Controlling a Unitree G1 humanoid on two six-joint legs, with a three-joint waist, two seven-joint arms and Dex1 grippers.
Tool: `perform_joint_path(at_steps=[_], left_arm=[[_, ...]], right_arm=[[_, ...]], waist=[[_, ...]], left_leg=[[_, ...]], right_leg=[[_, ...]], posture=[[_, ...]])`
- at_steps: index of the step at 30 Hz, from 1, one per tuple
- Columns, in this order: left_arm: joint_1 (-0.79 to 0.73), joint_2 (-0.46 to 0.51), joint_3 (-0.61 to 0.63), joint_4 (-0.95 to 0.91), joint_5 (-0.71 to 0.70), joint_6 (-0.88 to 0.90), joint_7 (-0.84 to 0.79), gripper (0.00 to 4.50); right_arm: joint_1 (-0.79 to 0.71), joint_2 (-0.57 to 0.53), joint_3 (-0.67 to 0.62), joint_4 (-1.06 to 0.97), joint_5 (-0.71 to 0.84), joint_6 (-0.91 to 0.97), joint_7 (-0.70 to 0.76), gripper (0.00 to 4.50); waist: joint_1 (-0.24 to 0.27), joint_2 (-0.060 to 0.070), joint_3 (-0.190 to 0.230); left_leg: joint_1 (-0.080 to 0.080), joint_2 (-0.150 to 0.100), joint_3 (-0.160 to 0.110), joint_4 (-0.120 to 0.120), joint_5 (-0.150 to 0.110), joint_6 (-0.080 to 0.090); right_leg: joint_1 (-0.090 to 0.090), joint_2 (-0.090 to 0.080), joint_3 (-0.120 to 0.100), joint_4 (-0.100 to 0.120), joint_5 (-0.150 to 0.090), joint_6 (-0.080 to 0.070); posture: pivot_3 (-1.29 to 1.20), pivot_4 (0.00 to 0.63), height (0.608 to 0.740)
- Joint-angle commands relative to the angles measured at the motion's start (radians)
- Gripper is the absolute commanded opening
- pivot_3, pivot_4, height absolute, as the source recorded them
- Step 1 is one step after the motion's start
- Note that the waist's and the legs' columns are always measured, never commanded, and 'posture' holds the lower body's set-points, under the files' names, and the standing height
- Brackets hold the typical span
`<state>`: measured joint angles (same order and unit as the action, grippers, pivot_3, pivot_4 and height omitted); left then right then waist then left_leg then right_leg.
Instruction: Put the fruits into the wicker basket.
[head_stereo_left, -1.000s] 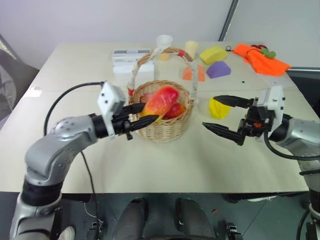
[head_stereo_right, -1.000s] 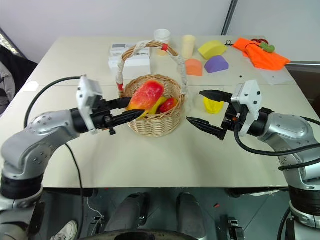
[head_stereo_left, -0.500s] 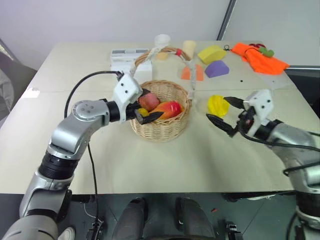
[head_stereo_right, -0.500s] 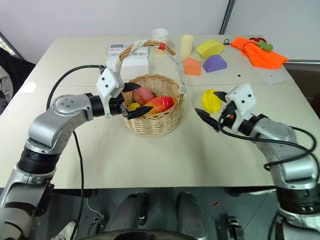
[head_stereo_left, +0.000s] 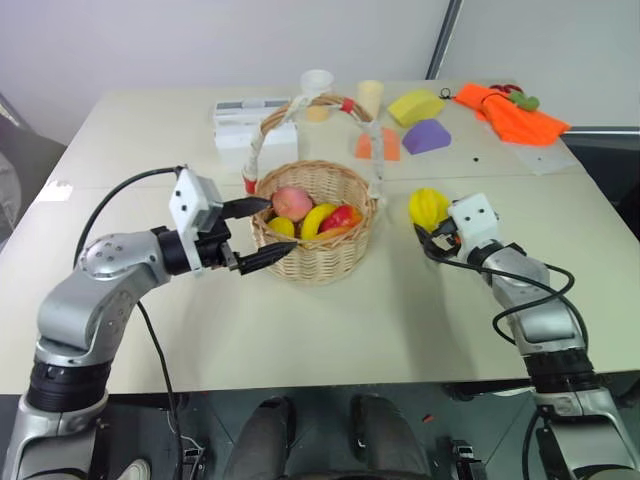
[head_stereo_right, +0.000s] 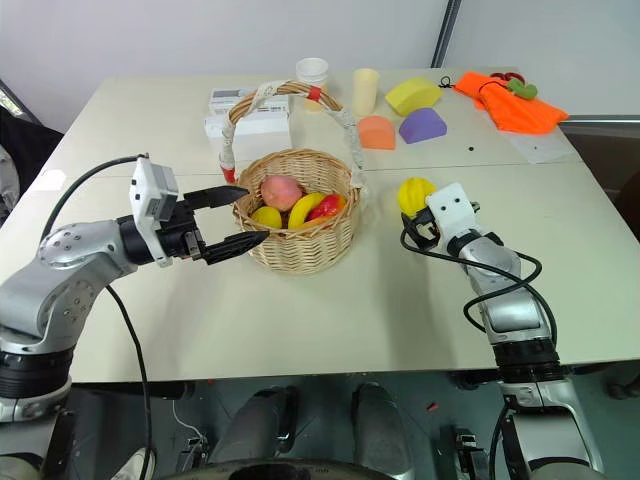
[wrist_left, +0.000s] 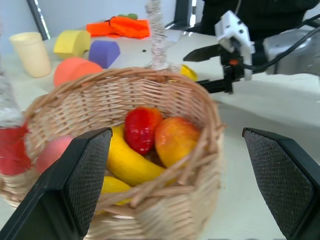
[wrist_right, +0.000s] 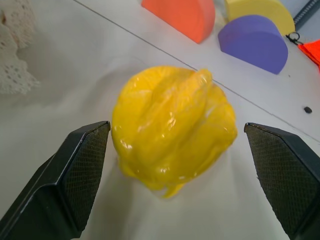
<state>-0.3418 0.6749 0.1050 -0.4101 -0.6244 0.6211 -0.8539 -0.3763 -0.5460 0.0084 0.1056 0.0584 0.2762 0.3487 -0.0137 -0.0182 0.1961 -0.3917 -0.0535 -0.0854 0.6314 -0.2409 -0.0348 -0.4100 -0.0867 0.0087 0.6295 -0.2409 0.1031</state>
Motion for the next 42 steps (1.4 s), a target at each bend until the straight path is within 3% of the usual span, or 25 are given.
perform_joint_path(at_steps=[1,5,8,11,27,30,33,42], left_arm=[[0.008,0.009,0.019,-0.043,-0.015,-0.007,0.006,4.45],[0.011,0.005,-0.001,-0.043,-0.005,-0.012,0.011,4.45],[0.007,0.002,-0.002,-0.04,-0.009,-0.009,0.015,4.5],[0.01,0.001,0.0,-0.039,-0.01,-0.01,0.016,4.5],[0.067,0.007,0.03,0.01,0.016,-0.055,0.017,4.5],[0.064,-0.001,0.027,0.011,0.009,-0.053,0.017,4.5],[0.067,-0.007,0.029,-0.002,-0.006,-0.05,0.018,4.5],[0.071,-0.017,0.026,-0.028,-0.024,-0.044,0.036,4.5]], right_arm=[[-0.034,0.011,0.004,0.022,-0.044,-0.051,-0.016,4.5],[-0.05,0.025,0.011,0.07,-0.082,-0.082,-0.03,4.5],[-0.056,0.035,-0.003,0.082,-0.093,-0.104,-0.054,3.6],[-0.052,0.039,-0.011,0.072,-0.097,-0.118,-0.062,2.17],[0.054,-0.008,-0.104,-0.073,-0.025,-0.12,0.039,2.17],[0.049,-0.005,-0.109,-0.064,-0.009,-0.111,0.06,2.99],[0.026,0.007,-0.081,-0.04,-0.042,-0.153,0.052,4.44],[-0.083,0.024,0.018,0.145,-0.144,-0.274,0.042,4.44]], waist=[[0.0,0.0,0.0],[-0.001,0.0,0.0],[-0.001,0.0,0.0],[-0.001,0.0,0.0],[0.0,0.0,0.0],[-0.002,0.0,0.0],[-0.002,0.0,0.0],[-0.002,0.0,0.0]], left_leg=[[0.0,0.0,0.0,0.0,0.0,0.0],[0.0,0.0,0.0,0.0,0.0,0.0],[0.0,0.0,0.0,0.0,0.0,0.0],[0.0,0.0,0.0,0.0,0.0,0.0],[0.0,0.001,0.0,0.0,0.0,0.0],[0.001,0.001,0.0,0.0,0.0,0.0],[0.001,0.001,0.0,0.0,0.0,0.0],[0.001,0.001,0.001,0.0,0.0,0.0]], right_leg=[[0.0,0.0,0.0,0.0,0.0,0.0],[0.0,0.001,0.001,0.001,0.0,0.0],[0.0,0.001,0.001,0.001,0.0,0.0],[0.0,0.001,0.001,0.001,0.0,0.0],[0.0,0.002,0.002,0.001,0.0,0.0],[0.0,0.002,0.002,0.001,0.0,0.0],[0.0,0.002,0.002,0.001,0.0,0.0],[0.0,0.003,0.003,0.001,0.0,0.0]], posture=[[0.0,0.15,0.74],[0.0,0.15,0.74],[0.0,0.15,0.74],[0.0,0.15,0.74],[0.0,0.15,0.74],[0.0,0.15,0.74],[0.0,0.15,0.74],[0.0,0.15,0.74]])
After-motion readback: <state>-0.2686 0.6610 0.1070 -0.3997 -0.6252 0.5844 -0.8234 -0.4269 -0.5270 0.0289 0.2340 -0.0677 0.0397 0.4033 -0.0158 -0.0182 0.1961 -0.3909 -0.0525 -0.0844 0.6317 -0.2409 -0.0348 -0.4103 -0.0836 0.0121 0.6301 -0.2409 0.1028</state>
